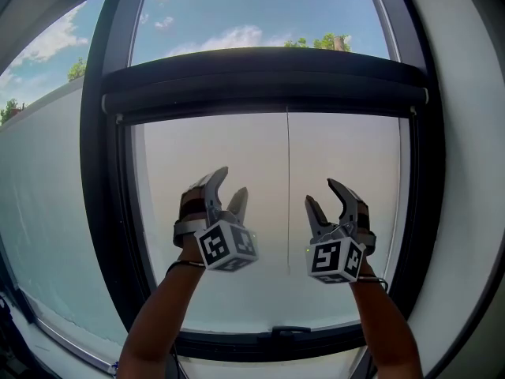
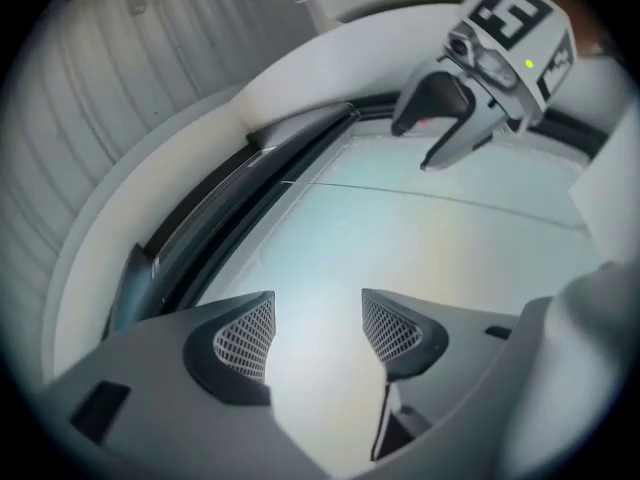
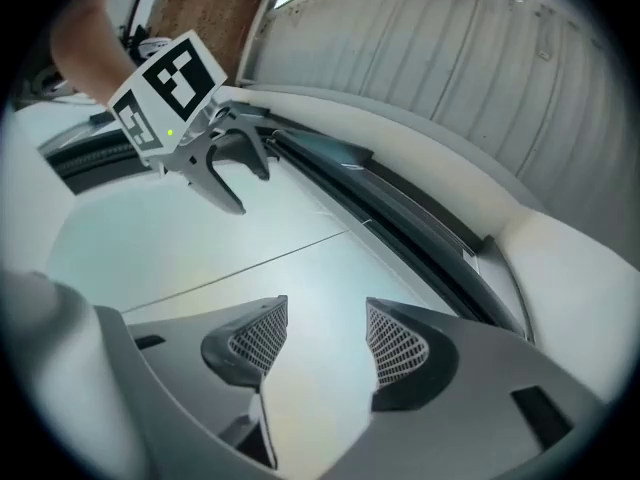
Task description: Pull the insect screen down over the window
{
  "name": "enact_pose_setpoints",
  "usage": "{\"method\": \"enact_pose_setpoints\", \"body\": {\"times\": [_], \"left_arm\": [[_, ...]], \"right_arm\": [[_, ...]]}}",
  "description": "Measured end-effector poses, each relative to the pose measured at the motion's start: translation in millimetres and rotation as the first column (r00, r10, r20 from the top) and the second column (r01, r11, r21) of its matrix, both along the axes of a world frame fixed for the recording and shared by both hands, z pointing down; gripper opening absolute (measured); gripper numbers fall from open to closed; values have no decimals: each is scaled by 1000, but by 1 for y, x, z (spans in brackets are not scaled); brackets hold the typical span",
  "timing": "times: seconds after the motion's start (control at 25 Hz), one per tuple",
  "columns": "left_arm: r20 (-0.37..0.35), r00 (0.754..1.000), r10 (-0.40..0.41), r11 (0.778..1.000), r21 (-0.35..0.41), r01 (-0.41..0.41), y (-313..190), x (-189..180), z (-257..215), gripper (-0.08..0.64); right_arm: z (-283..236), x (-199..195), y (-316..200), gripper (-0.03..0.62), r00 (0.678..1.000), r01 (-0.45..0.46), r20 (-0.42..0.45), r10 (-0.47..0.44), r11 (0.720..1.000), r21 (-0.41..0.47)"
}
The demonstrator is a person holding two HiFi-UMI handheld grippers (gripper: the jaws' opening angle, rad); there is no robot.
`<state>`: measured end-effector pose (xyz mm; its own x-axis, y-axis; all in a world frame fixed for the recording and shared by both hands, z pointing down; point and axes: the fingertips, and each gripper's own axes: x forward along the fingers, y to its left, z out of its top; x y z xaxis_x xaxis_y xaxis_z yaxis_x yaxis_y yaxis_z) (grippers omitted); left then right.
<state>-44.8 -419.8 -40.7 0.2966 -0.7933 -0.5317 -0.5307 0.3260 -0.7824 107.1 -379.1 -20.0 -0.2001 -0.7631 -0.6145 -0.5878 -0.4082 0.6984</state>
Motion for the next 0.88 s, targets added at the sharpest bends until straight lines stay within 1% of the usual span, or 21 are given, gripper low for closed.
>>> {"method": "enact_pose_setpoints", "body": {"times": [0.04, 0.12, 0.24, 0.32, 0.4, 0.6, 0.76, 0.88], "left_arm": [[44, 998, -54, 998, 21, 54, 0, -2, -4, 259], [105, 985, -139, 990, 51, 134, 0, -6, -14, 272], [153, 966, -210, 977, 71, 201, -3, -9, -33, 289], [170, 955, -243, 970, 69, 234, -8, -11, -45, 298], [186, 939, -288, 957, 83, 277, -11, -15, -58, 308], [235, 883, -407, 913, 130, 387, -17, -25, -84, 351], [225, 867, -445, 895, 149, 421, -18, -29, -105, 365], [226, 851, -473, 880, 157, 448, -21, -34, -113, 367]], "right_arm": [[-2, 1, -4, 236, 999, -32, -37, 32, 999, -5], [-10, 2, -9, 261, 992, -84, -94, 83, 996, -1], [-27, 6, -11, 299, 979, -143, -145, 144, 990, 15], [-38, 9, -15, 317, 966, -184, -180, 184, 983, 15], [-49, 9, -19, 335, 950, -224, -221, 221, 975, 13], [-75, 6, -25, 368, 885, -331, -329, 328, 942, 48], [-98, 11, -29, 380, 844, -392, -365, 392, 917, 79], [-116, 22, -28, 380, 831, -422, -361, 424, 902, 89]]}}
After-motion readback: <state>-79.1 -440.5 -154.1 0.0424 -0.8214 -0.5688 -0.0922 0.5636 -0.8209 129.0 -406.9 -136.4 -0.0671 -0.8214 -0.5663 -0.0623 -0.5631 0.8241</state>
